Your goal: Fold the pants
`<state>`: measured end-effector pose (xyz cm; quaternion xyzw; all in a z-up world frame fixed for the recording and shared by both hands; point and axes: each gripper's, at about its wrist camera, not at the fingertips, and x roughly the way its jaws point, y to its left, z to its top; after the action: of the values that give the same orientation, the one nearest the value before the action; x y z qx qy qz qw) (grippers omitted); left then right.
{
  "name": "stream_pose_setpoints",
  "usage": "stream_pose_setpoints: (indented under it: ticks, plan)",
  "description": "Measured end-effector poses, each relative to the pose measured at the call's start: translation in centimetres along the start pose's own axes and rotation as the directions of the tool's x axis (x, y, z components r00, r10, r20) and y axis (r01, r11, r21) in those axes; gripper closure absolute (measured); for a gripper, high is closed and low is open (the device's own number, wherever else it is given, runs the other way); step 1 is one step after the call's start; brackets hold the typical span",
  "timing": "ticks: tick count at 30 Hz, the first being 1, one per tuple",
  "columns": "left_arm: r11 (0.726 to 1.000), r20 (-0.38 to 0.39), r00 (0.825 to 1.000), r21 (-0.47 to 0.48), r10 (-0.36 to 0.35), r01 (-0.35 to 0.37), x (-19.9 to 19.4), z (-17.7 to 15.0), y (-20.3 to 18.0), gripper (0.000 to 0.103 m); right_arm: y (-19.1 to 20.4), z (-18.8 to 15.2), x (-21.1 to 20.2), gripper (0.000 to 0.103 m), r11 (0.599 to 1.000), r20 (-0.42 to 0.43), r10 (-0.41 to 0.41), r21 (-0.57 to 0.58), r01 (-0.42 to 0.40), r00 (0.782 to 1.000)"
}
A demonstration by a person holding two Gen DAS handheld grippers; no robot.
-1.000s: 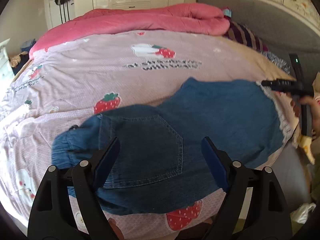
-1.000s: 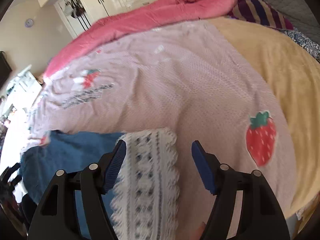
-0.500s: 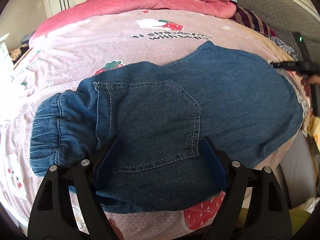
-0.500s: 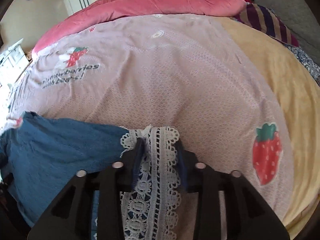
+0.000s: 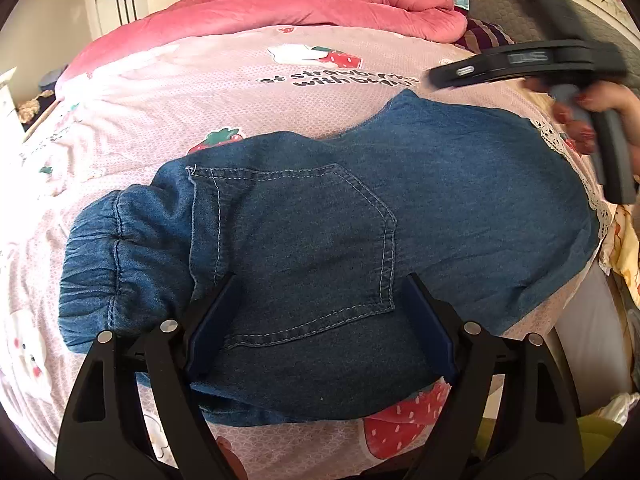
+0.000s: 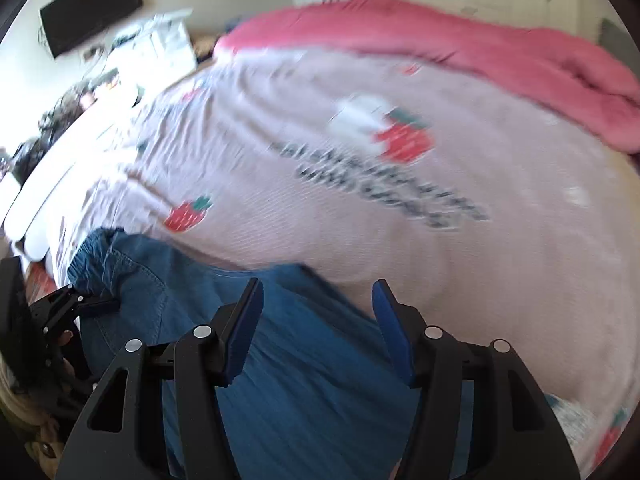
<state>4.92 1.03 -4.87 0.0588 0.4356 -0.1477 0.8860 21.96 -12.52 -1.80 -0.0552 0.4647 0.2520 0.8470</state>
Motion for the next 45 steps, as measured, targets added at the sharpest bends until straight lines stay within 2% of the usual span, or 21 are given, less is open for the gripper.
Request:
stream_pose_setpoints:
  ticks: [1, 2, 3, 4, 7, 12, 16, 17, 19, 22, 25, 30, 33, 36, 38, 45]
  plan:
    - [1.0, 0.001, 1.0, -0.002, -0.002, 0.002, 0.0, 0.0, 0.0, 0.028, -0.1, 0.0, 0.6, 0.051, 1.0, -0.02, -0.003, 0.005, 0.003, 1.0]
    - [1.0, 0.001, 1.0, -0.003, -0.004, 0.004, 0.0, 0.0, 0.1, 0.028, -0.2, 0.2, 1.4, 0.061, 1.0, -0.045, 0.005, 0.007, -0.005, 0.999]
    - [1.0, 0.001, 1.0, -0.004, -0.006, 0.006, -0.1, 0.0, 0.1, 0.028, -0.3, 0.5, 2.2, 0.089, 1.0, -0.068, 0.019, 0.006, -0.019, 0.997]
    - [1.0, 0.001, 1.0, -0.006, -0.01, 0.01, -0.1, 0.0, 0.2, 0.028, -0.1, 0.6, 2.8, 0.101, 1.0, -0.086, 0.032, 0.003, -0.031, 0.996]
    - [1.0, 0.001, 1.0, -0.013, -0.019, 0.019, -0.2, 0.0, 0.4, 0.028, -0.1, 1.1, 3.2, 0.101, 1.0, -0.061, -0.026, -0.005, 0.026, 0.998]
    - [1.0, 0.0, 1.0, -0.011, -0.023, 0.023, -0.1, 0.0, 0.3, 0.028, -0.7, 1.0, 5.3, 0.101, 0.997, -0.078, -0.071, 0.003, 0.072, 0.994]
    - [1.0, -0.002, 1.0, -0.009, -0.021, 0.021, -0.1, -0.2, 0.2, 0.028, -1.7, 0.6, 5.3, 0.099, 0.997, -0.061, -0.052, 0.051, 0.055, 0.997]
    - [1.0, -0.004, 1.0, -0.01, -0.019, 0.019, -0.1, -0.2, 0.2, 0.028, -2.0, 0.5, 4.6, 0.092, 0.996, -0.039, -0.043, 0.074, 0.046, 0.998]
    - [1.0, -0.002, 1.0, -0.01, -0.016, 0.016, -0.3, -0.2, 0.1, 0.028, -2.6, 0.2, 2.8, 0.066, 0.993, 0.01, -0.045, 0.106, 0.044, 0.999]
    - [1.0, -0.001, 1.0, -0.02, -0.02, 0.02, -0.6, 0.0, 0.1, 0.028, -3.2, -1.5, -1.4, 0.06, 0.991, 0.093, -0.031, 0.136, 0.018, 0.995]
    - [1.0, 0.015, 1.0, -0.022, -0.022, 0.022, -1.3, 0.4, -0.1, 0.028, -3.0, -4.6, -5.5, 0.052, 0.991, 0.162, -0.027, 0.135, 0.005, 0.987]
    - [1.0, 0.037, 0.999, -0.016, -0.008, 0.009, -2.3, 0.8, -0.6, 0.028, -1.4, -10.9, -9.2, 0.051, 0.995, 0.181, -0.013, 0.099, -0.005, 0.983]
    - [1.0, 0.021, 1.0, -0.027, 0.006, -0.005, -2.1, 0.7, -0.5, 0.027, 0.0, -14.0, -9.6, 0.051, 0.998, 0.147, -0.011, 0.069, 0.001, 0.989]
    - [0.999, 0.002, 1.0, -0.037, 0.013, -0.013, -1.6, 0.4, -0.3, 0.027, 1.0, -16.5, -8.4, 0.051, 0.998, 0.052, -0.046, 0.044, 0.044, 0.998]
    - [0.999, -0.007, 1.0, -0.039, 0.021, -0.022, -1.4, 0.0, -0.1, 0.027, 1.2, -17.8, -7.4, 0.051, 0.995, -0.012, -0.094, 0.034, 0.095, 0.995]
    - [0.999, -0.004, 1.0, -0.047, 0.013, -0.013, -0.2, -0.7, 0.6, 0.027, 2.5, -19.6, -7.5, 0.051, 0.986, -0.001, -0.167, 0.015, 0.167, 0.986]
